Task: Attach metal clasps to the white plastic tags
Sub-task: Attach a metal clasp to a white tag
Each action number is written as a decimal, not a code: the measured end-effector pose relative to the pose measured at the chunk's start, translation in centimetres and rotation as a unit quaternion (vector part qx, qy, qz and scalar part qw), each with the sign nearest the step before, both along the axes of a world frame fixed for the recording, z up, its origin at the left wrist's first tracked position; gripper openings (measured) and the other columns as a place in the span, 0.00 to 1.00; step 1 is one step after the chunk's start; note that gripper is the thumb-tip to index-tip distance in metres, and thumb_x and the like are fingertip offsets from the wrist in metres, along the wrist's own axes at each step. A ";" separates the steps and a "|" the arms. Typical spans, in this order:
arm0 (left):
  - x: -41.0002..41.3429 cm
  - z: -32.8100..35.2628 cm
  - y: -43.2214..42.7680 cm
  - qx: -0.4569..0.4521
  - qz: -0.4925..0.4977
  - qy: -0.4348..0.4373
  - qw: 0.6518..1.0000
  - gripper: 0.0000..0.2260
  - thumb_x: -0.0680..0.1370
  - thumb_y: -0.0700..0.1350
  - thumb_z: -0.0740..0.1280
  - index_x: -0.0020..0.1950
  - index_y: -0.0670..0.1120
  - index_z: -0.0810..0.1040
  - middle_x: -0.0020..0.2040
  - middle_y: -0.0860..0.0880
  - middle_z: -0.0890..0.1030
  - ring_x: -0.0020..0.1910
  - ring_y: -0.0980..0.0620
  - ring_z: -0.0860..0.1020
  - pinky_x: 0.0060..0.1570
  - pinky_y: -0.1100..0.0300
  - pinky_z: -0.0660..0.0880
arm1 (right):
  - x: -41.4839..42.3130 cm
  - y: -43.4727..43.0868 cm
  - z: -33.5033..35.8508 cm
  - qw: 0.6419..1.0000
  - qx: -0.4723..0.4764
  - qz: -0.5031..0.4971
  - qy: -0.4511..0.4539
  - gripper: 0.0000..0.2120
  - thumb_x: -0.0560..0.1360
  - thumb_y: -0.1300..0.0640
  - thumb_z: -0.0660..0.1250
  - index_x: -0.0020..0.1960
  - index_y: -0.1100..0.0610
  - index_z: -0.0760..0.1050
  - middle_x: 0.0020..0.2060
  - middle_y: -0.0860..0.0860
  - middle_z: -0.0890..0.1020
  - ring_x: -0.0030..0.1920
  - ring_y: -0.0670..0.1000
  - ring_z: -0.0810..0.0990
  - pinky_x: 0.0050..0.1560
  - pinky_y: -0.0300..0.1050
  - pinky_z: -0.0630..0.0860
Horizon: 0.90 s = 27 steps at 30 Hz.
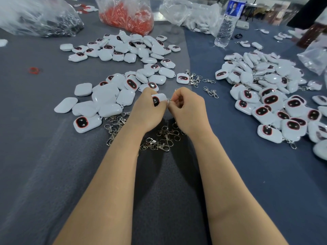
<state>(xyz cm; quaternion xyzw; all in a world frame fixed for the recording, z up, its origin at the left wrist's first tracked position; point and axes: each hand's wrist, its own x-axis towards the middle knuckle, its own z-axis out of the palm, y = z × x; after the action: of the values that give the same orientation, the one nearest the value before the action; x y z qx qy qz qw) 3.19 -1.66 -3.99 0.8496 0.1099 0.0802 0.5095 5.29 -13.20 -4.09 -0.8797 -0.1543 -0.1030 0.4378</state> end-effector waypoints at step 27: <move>0.1 1.5 0.1 -0.540 -0.032 0.030 0.840 0.10 0.80 0.42 0.59 0.40 0.42 0.73 0.29 0.51 0.72 0.20 0.60 0.64 0.18 0.69 0.60 | 0.1 0.8 0.5 0.984 0.174 0.016 0.035 0.04 0.77 0.61 0.66 0.48 0.55 0.79 0.37 0.42 0.80 0.37 0.37 0.76 0.40 0.26 0.70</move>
<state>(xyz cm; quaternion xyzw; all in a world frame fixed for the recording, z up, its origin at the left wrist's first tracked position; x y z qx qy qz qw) 3.25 -1.55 -2.53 0.4449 0.1233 -0.0339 0.8864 5.37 -12.37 -3.60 -0.7903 -0.1329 -0.0905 0.5912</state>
